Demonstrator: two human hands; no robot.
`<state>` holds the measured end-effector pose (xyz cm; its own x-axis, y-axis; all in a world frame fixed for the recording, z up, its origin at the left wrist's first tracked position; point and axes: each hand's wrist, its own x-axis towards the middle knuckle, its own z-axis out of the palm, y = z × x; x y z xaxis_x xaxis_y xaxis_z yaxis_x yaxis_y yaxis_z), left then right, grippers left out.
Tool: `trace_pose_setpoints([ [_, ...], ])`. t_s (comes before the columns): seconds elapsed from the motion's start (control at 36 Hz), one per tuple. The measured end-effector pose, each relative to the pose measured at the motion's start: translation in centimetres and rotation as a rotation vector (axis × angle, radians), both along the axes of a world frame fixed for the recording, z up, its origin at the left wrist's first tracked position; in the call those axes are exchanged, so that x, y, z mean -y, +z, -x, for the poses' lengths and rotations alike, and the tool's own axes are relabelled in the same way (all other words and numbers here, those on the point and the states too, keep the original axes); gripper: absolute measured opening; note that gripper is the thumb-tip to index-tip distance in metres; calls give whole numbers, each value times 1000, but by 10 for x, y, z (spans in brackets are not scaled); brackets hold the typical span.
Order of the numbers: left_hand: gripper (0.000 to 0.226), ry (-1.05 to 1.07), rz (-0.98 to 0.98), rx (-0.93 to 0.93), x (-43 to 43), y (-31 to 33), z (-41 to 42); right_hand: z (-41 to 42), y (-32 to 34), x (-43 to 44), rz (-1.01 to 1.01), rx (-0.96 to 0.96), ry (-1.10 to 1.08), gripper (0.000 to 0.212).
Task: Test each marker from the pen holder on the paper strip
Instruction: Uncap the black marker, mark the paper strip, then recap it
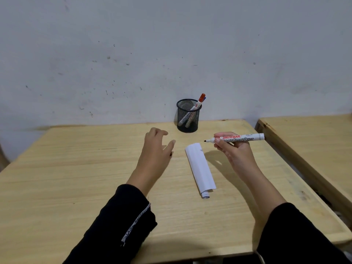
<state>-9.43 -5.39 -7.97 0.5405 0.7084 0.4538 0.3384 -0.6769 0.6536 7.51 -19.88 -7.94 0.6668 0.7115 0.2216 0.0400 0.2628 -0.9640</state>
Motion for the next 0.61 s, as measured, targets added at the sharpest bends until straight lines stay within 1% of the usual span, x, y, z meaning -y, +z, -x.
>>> trace_pose_setpoints([
  [0.06,28,-68,-134,-34,9,0,3,-1,0,0,1,-2,-4,9],
  [0.08,28,-121,-155,-59,14,-1,3,-2,0,0,-1,-6,-7,8],
  [0.14,31,-202,-124,-104,24,-6,3,-3,1,0,-9,-21,-18,8],
  [0.31,36,-331,-96,-291,34,-20,-6,-2,6,-5,-32,-49,-45,9],
  [0.5,37,-338,-18,-343,34,-28,-13,1,5,-22,10,-87,-59,7],
  [0.61,39,-334,7,-337,37,-30,-12,10,1,-43,59,-130,-62,1],
])
